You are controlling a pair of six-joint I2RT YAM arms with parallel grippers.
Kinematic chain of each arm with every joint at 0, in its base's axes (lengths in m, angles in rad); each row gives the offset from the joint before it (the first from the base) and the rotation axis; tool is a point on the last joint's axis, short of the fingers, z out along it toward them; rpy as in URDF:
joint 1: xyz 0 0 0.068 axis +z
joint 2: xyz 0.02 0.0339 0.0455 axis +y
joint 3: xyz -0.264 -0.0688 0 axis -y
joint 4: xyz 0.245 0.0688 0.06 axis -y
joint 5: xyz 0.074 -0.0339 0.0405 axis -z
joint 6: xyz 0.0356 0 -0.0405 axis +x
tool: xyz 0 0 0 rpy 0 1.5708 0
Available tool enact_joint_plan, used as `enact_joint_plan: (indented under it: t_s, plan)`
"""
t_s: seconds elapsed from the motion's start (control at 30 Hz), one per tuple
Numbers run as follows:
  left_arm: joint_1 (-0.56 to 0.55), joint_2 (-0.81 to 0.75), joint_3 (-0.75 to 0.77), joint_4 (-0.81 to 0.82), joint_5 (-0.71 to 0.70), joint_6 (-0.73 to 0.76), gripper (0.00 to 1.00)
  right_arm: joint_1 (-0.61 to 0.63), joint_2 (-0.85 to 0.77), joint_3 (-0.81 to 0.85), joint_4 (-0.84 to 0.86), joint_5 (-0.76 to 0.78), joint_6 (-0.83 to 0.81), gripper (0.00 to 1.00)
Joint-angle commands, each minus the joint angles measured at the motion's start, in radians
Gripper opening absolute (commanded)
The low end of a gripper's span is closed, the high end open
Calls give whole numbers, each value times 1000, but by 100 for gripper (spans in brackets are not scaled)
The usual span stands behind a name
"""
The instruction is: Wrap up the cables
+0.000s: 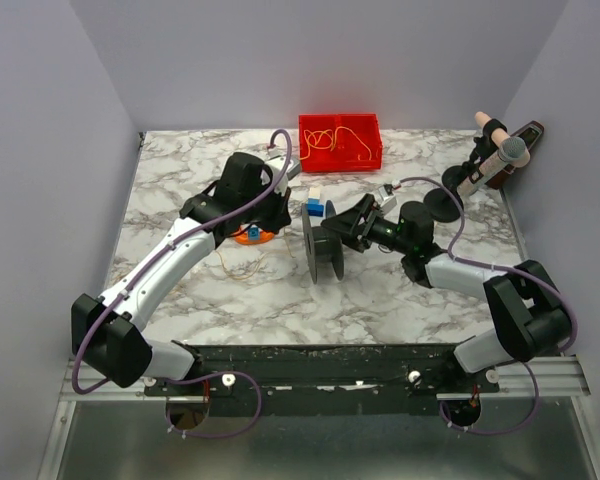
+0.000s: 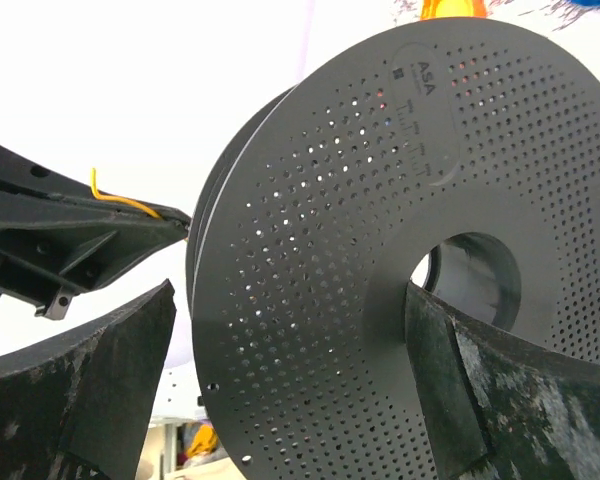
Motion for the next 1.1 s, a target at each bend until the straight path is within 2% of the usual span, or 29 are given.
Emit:
enact_joint_plan:
  t_s: [0.0, 0.23, 0.67, 1.07]
  plan:
    - [-16, 4, 19, -4, 19, 2, 0, -5, -64, 67, -195, 62, -125, 100]
    - [-35, 10, 21, -6, 9, 2, 0, -4, -47, 79, -212, 67, -130, 100]
    - [-55, 30, 38, -6, 2, 11, 0, 24, -114, 209, -546, 180, -374, 100]
    - [-59, 32, 82, -40, 6, 23, 0, 32, -172, 306, -664, 186, -477, 100]
